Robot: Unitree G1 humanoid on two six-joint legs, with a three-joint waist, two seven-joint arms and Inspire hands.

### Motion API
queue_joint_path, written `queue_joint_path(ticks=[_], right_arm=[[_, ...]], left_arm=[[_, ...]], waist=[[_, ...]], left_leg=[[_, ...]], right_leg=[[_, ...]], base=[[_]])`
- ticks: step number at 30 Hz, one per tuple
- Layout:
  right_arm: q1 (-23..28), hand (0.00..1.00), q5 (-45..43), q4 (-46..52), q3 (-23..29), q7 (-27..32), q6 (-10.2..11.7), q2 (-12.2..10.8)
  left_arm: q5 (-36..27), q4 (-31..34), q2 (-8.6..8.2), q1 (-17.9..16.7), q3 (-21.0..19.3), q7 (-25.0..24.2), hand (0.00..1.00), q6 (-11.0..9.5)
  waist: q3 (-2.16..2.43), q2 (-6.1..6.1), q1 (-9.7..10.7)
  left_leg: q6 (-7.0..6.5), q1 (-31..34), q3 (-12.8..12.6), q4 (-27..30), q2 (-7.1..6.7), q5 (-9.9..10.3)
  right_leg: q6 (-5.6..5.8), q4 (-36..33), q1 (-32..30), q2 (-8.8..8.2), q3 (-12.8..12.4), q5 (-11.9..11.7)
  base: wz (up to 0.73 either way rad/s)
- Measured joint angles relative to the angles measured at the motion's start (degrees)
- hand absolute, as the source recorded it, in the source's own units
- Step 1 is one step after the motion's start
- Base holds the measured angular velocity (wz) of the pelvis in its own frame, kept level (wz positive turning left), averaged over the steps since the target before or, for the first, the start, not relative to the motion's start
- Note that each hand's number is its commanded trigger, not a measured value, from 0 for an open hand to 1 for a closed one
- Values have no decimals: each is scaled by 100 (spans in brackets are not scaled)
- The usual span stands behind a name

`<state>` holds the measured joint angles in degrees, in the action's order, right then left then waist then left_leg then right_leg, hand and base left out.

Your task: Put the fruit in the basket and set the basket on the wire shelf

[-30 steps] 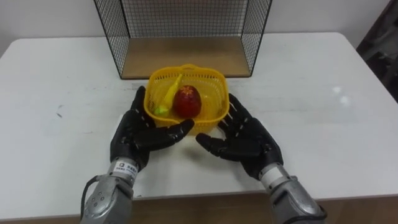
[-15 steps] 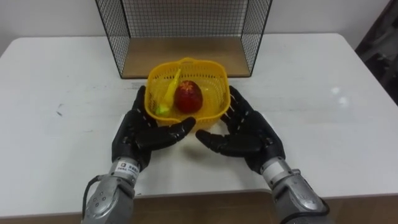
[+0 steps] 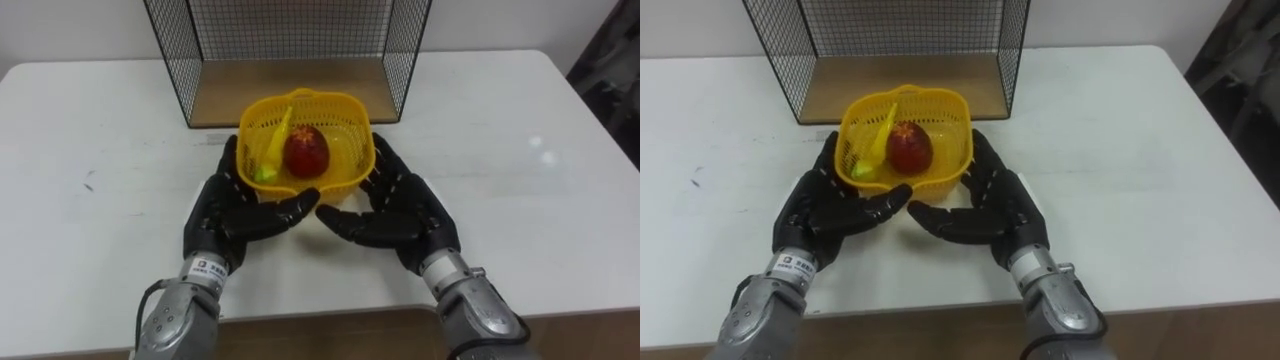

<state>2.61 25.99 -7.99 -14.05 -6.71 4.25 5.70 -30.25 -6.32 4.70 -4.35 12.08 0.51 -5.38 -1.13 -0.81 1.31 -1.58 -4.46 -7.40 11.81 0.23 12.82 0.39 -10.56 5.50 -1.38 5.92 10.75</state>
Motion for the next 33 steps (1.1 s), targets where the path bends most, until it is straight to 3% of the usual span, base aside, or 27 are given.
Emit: queue_joint_path(ticks=[20, 26, 27, 28, 31, 33], right_arm=[[-249, 0, -66, 257, 12, 198, 72, -11], [-262, 0, -134, 275, 62, 199, 208, -7], [-262, 0, -126, 274, 61, 190, 208, -18], [-262, 0, -112, 274, 60, 184, 208, -14], [-262, 0, -130, 270, 83, 137, 208, 43], [-262, 0, -128, 188, 84, 76, 209, 47]], left_arm=[[-6, 323, -3, 47, -34, 0, 0, -100], [80, 421, 5, 146, -43, -1, 0, -118], [160, 420, 5, 169, -53, 0, 0, -123], [174, 418, 10, 174, -55, 0, 0, -124], [161, 413, 31, 173, -78, 0, 0, -124], [162, 409, 42, 173, -100, 0, 0, -124]], waist=[[35, 52, -11], [6, 7, -10], [-42, -38, -35], [-57, -54, -32], [-73, -105, -85], [-72, -119, -186]], left_leg=[[0, 69, 0, 121, 26, 0], [4, 78, -18, 233, 77, 3], [12, 92, -22, 344, 94, 9], [36, 115, -22, 425, 113, 37], [85, 420, -16, 1136, 264, 457], [207, 688, -52, 1939, 419, 771]], right_leg=[[-13, -25, -36, -8, 14, -8], [-13, -173, -65, -5, 24, -2], [-11, -279, -80, -4, 19, 19], [-17, -338, -94, 6, 23, 40], [-116, -979, -395, 81, 27, 417], [-224, -1560, -656, 175, 7, 743]], base=[[0], [0], [0], [-4], [-9], [-18]])
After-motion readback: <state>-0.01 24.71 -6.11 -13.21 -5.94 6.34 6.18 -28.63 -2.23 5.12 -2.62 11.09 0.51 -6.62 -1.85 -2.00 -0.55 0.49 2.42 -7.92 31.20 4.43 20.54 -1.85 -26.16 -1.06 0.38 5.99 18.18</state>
